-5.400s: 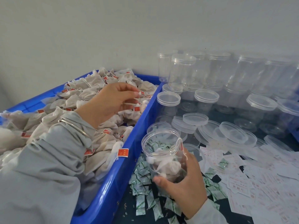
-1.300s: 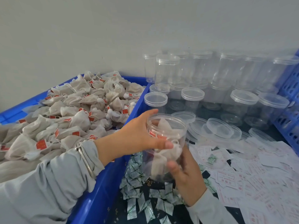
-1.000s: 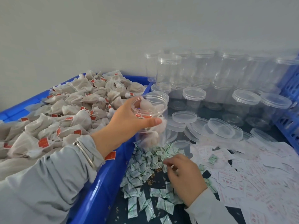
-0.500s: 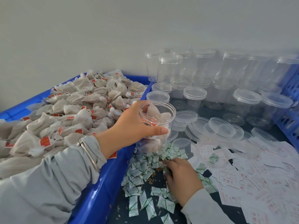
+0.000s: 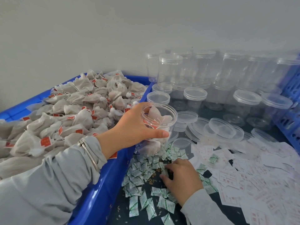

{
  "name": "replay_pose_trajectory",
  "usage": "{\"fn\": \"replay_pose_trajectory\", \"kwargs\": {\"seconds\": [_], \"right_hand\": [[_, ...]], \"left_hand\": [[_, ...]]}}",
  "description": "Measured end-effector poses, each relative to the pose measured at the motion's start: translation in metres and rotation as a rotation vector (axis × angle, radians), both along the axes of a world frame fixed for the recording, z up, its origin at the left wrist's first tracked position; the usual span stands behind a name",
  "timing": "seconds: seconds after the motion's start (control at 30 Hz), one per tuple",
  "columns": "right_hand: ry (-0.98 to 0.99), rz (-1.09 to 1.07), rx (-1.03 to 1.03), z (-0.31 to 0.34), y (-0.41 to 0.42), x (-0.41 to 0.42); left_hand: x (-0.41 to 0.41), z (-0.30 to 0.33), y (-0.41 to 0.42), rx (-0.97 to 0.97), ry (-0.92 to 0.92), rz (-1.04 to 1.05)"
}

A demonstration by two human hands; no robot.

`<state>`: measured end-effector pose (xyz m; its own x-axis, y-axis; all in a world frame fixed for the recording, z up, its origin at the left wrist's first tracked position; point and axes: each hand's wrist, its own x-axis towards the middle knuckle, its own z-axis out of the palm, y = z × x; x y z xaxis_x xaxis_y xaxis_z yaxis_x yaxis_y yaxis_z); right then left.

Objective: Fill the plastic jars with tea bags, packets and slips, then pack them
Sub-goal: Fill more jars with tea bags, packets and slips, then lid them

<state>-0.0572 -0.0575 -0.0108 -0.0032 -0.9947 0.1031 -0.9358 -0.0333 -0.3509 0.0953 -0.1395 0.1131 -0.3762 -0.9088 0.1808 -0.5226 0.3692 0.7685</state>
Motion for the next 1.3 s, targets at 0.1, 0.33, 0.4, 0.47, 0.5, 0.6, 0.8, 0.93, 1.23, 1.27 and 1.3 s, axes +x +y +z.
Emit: {"fn": "replay_pose_trajectory", "kwargs": {"seconds": [0.1,0.33,0.4,0.47,0.5,0.6,0.8,0.93,1.23,1.27,1.3], "right_hand": [[-0.014,0.009,-0.021,-0.001,0.0,0.0],[-0.041,0.003,-0.029,0.002,0.0,-0.003],[-0.041,-0.003,-0.03,0.003,0.0,-0.003],[-0.054,-0.026,-0.044,0.002,0.0,0.0],[-0.053,-0.041,-0.049,0.002,0.0,0.002],[0.007,-0.057,-0.013,0.001,0.0,0.006],[0.007,-0.057,-0.006,0.001,0.001,0.007],[-0.042,-0.064,-0.022,0.002,0.001,0.005],[-0.481,-0.351,-0.52,0.047,0.012,-0.019],[-0.532,-0.349,-0.61,0.058,0.014,-0.022],[-0.567,-0.317,-0.695,0.071,0.016,-0.023]], "left_hand": [[0.0,0.0,0.001,-0.011,-0.006,-0.01],[-0.001,0.001,0.001,-0.01,-0.024,-0.018],[-0.001,0.002,0.002,-0.013,-0.032,-0.018],[-0.001,0.002,0.002,-0.02,-0.04,-0.016],[-0.001,0.002,0.003,-0.02,-0.042,-0.017],[-0.001,0.002,0.003,-0.018,-0.043,-0.019],[-0.001,0.002,0.002,-0.016,-0.052,-0.019],[-0.001,0.001,0.002,-0.021,-0.066,-0.029],[0.001,0.001,0.003,-0.023,-0.153,-0.076],[0.001,0.001,0.004,-0.029,-0.165,-0.092],[0.0,0.001,0.004,-0.038,-0.173,-0.107]]}}
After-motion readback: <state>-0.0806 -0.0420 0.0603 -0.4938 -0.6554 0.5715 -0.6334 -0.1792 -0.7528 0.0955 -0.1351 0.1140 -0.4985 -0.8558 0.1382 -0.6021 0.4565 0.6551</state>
